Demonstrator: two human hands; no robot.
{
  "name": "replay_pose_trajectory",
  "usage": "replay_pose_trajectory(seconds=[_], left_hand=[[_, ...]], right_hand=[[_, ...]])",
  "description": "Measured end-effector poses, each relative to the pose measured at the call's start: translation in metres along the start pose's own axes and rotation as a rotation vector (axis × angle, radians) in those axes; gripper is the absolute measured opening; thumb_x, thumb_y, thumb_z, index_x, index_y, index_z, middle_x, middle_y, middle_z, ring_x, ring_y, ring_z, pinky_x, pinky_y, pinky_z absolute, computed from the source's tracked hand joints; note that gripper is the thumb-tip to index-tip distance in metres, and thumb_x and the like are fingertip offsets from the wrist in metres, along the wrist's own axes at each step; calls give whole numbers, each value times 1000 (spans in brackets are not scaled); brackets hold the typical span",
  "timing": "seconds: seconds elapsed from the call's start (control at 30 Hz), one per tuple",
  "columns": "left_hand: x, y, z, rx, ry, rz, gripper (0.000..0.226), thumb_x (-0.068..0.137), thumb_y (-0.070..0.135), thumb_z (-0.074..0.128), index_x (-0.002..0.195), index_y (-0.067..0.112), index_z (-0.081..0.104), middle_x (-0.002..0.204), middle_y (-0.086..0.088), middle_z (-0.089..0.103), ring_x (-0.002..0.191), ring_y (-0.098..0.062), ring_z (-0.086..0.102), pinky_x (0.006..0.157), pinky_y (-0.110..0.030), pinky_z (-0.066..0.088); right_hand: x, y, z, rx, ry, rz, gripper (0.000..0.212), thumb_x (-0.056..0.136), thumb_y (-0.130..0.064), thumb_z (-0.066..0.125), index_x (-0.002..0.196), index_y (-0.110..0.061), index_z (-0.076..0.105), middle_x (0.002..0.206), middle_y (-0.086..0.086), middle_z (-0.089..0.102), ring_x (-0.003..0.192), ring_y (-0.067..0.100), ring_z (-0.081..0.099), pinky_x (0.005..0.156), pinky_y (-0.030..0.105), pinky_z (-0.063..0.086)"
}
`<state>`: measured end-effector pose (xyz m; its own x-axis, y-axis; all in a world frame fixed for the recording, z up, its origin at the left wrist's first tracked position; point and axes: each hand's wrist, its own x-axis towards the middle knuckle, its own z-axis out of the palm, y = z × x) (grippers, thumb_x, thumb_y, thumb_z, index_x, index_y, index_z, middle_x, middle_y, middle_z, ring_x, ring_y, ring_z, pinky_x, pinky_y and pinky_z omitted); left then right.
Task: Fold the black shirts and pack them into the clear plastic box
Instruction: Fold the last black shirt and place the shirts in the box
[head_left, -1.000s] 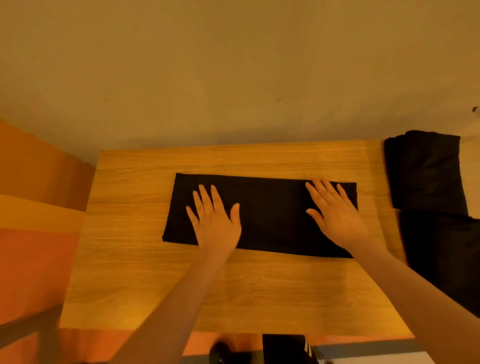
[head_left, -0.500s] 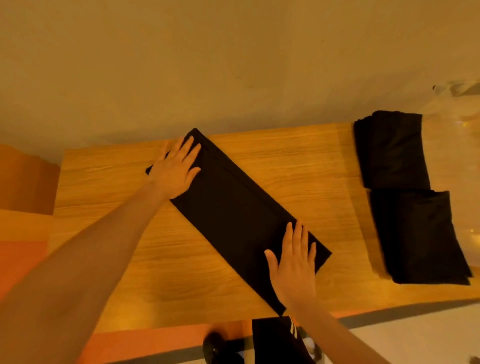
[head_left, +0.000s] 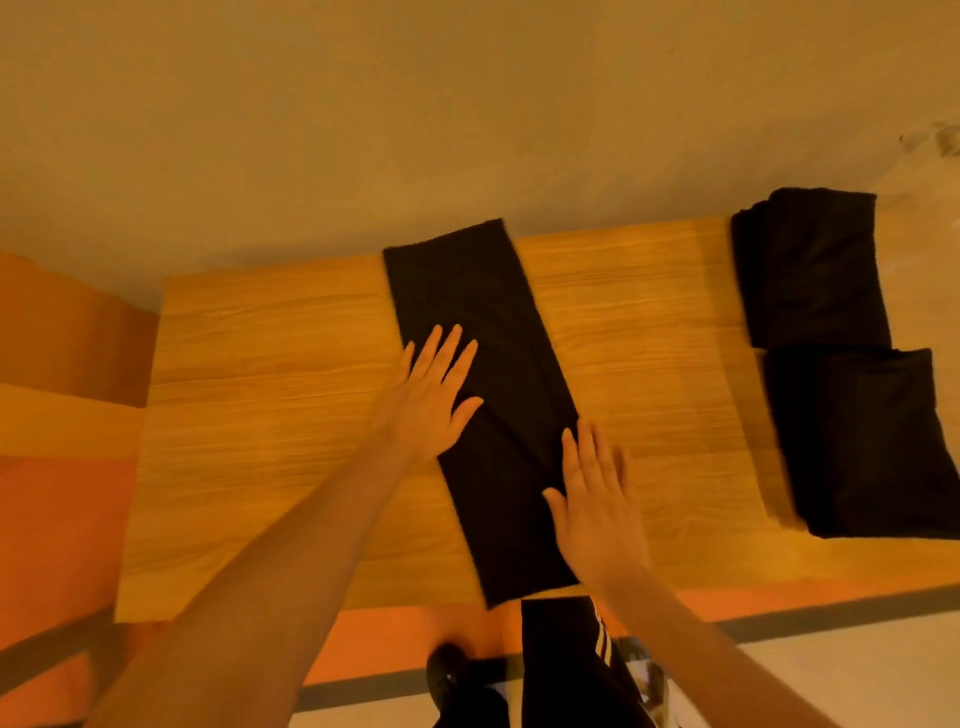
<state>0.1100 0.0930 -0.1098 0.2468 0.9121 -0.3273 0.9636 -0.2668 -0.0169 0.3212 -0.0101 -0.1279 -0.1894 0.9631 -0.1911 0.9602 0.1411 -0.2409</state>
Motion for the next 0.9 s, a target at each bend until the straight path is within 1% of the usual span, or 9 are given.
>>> replay_pose_trajectory(seconds=[0.13, 0.27, 0.4, 0.5, 0.57, 0.67, 0.77, 0.83, 0.9], left_hand=[[-6, -4, -11, 69, -8, 63, 66, 95, 49, 21, 147, 17, -5, 154, -5, -12, 139, -19, -18, 113, -42, -8], [-78, 36, 9, -85, 211, 240, 64, 88, 43, 31, 143, 10, 27, 151, -6, 21, 142, -24, 13, 114, -44, 8], [-153, 58, 56, -4, 112, 363, 64, 89, 49, 34, 139, 11, 30, 146, -7, 37, 139, -22, 17, 113, -41, 6], [-172, 56, 76, 68, 27, 320, 67, 83, 43, 52, 139, 12, 30, 143, -7, 44, 141, -20, 8, 115, -40, -2], [-171, 55, 74, 48, 34, 348, 79, 68, 26, 74, 136, 12, 36, 139, -6, 48, 139, -22, 24, 114, -40, 2], [-169, 50, 67, 33, 112, 443, 75, 54, 15, 83, 125, 15, 57, 129, -4, 58, 123, -23, 52, 111, -40, 26], [-172, 43, 60, -26, 144, 503, 60, 53, 19, 85, 110, 19, 68, 119, 0, 65, 113, -19, 59, 92, -38, 49], [-178, 42, 54, -144, 199, 492, 38, 65, 14, 74, 103, 19, 71, 111, 1, 68, 107, -16, 63, 83, -37, 55], [-185, 44, 38, -395, 98, 347, 32, 82, 9, 53, 109, 17, 68, 116, -1, 66, 110, -15, 61, 90, -30, 51]], right_hand=[[-27, -15, 0, 143, 19, -63, 60, 98, -50, 7, 148, -17, 6, 154, 4, 11, 143, 22, 1, 113, 36, -2], [-38, 17, -6, -29, -7, -456, 60, 98, -50, 13, 149, -18, 9, 153, 1, 17, 144, 17, 0, 115, 38, 3], [-45, 36, 3, -191, -104, -586, 72, 91, -63, 17, 143, -13, 18, 149, 8, 28, 144, 19, -5, 114, 40, 5], [-52, 40, 5, -231, -114, -601, 77, 83, -57, 45, 141, -13, 20, 146, 8, 34, 144, 19, -10, 114, 41, 5], [-58, 40, 6, -219, -115, -618, 89, 70, -45, 71, 140, -14, 26, 144, 7, 34, 143, 19, -9, 113, 41, 5], [-67, 39, 4, -219, -111, -636, 96, 52, -25, 85, 135, -16, 37, 140, 6, 46, 144, 19, -1, 113, 42, 6], [-73, 40, 3, -194, -62, -673, 80, 49, -15, 85, 124, -19, 57, 131, 3, 56, 134, 18, 36, 113, 42, 9], [-74, 39, -3, -75, -45, -653, 67, 52, -7, 83, 115, -20, 64, 125, 0, 61, 124, 14, 47, 112, 39, 13], [-74, 33, -14, 167, -99, -555, 56, 64, 3, 75, 114, -19, 65, 122, -3, 62, 120, 6, 45, 114, 34, 21]])
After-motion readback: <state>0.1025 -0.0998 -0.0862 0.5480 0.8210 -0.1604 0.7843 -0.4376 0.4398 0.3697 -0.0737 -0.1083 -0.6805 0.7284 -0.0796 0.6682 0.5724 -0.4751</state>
